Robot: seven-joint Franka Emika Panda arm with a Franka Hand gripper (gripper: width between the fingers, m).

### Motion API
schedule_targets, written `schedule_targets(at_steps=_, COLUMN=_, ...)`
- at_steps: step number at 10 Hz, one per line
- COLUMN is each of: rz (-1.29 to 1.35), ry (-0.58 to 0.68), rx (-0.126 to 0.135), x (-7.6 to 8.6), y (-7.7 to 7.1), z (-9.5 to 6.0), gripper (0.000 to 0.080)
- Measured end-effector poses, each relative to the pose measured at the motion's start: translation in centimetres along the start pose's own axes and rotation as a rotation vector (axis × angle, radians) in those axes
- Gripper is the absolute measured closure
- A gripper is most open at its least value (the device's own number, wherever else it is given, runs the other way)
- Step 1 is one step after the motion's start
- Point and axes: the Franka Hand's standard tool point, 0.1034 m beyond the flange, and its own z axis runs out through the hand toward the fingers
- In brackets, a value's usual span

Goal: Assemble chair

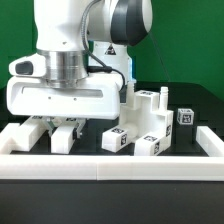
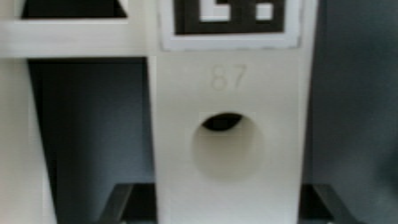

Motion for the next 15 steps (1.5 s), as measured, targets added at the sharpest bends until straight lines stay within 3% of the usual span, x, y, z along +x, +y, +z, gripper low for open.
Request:
schedule_targets(at_steps=3, rz=0.017, ry=-0.004, rx=0.003, x=0.0, y=-0.2, z=-0.2, gripper=0.0512)
schedule_targets(at_steps=10, rz=0.055, ry=0.007, rx=0.065, x=1.0, y=-1.8, z=-7.2, gripper=0.0511)
schedule_targets(at_steps=15, rz=0.053, ry=0.005, rx=0.064, x=1.0, y=-1.9, z=-6.9, gripper=0.0509)
